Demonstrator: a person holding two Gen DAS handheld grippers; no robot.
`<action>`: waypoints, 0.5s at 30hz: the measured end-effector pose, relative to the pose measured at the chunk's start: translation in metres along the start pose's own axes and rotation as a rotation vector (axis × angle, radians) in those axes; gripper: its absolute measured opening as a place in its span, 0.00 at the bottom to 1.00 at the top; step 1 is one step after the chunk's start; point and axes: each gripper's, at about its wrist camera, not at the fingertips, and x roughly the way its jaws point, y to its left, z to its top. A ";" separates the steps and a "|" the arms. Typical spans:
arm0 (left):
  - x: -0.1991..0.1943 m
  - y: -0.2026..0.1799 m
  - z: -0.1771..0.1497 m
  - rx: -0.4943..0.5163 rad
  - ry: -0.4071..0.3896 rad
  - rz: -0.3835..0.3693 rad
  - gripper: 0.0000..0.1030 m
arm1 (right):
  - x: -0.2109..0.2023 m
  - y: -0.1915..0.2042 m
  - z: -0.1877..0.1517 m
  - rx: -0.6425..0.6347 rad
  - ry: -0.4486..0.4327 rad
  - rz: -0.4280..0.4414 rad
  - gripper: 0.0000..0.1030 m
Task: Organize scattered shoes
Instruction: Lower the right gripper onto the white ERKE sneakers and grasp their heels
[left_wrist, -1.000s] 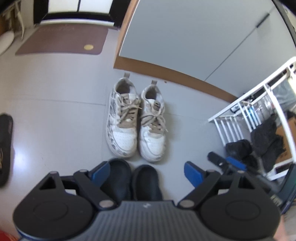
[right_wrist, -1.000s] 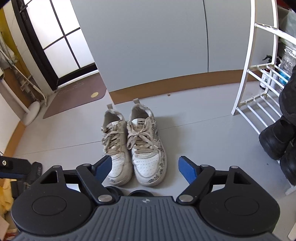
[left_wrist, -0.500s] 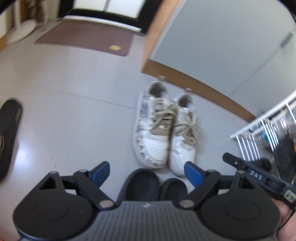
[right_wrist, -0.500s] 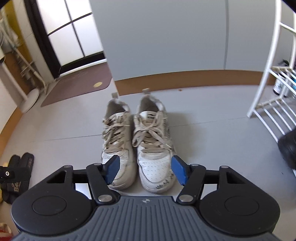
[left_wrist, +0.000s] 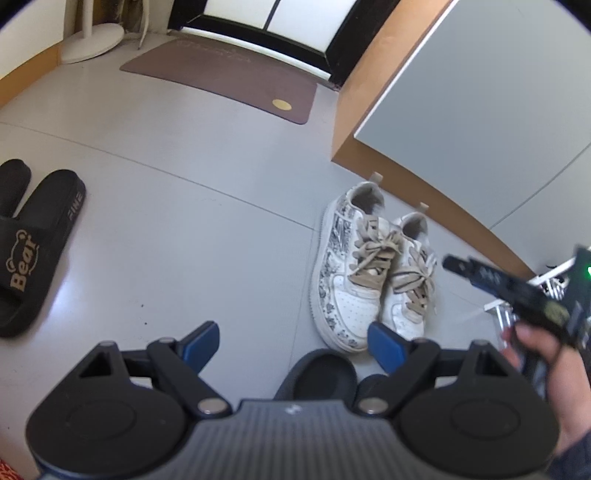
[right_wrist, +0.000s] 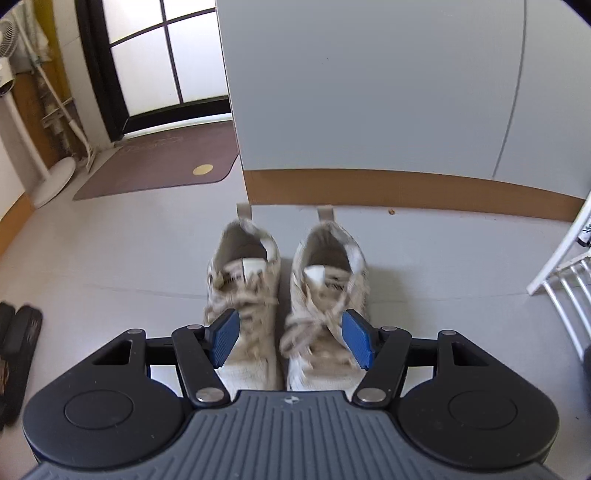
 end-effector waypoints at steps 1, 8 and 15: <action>0.001 0.001 0.000 -0.005 0.000 0.003 0.86 | 0.008 0.004 0.005 0.006 0.004 -0.004 0.65; 0.004 0.013 0.003 -0.051 -0.002 0.025 0.86 | 0.049 0.006 0.028 0.027 0.068 -0.025 0.71; 0.007 0.012 0.004 -0.057 0.004 0.025 0.86 | 0.088 0.001 0.040 0.087 0.127 -0.024 0.76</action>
